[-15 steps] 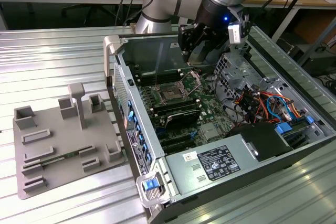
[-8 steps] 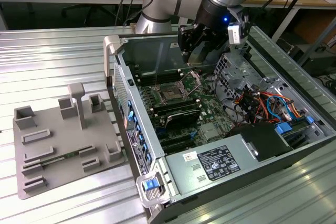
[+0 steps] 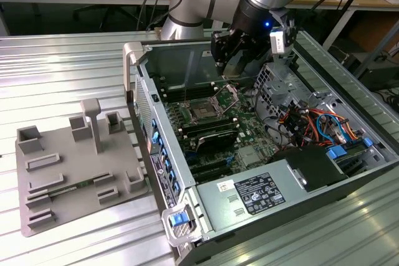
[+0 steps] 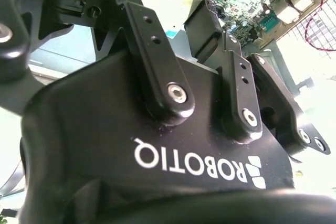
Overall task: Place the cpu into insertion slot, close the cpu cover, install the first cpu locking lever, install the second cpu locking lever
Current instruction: 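Place the cpu into insertion slot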
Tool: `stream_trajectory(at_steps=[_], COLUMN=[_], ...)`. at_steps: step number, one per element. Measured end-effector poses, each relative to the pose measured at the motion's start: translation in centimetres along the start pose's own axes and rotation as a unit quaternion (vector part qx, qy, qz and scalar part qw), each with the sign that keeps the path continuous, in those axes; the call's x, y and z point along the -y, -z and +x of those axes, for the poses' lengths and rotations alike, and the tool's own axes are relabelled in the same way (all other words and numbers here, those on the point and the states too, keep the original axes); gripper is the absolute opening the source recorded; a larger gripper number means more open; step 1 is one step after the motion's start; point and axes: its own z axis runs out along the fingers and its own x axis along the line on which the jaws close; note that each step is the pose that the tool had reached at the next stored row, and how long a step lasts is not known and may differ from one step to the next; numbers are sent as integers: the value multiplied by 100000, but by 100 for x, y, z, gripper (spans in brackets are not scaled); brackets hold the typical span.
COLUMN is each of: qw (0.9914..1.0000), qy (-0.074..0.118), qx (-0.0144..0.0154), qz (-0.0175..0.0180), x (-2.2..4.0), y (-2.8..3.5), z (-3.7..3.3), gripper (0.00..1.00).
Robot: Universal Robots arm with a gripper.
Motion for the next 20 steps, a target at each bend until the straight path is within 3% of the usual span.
stream_trajectory(at_steps=[20], qw=[100000], qy=[0], qx=[0], qz=[2], x=[4], y=[-44], z=[-1], gripper=[55])
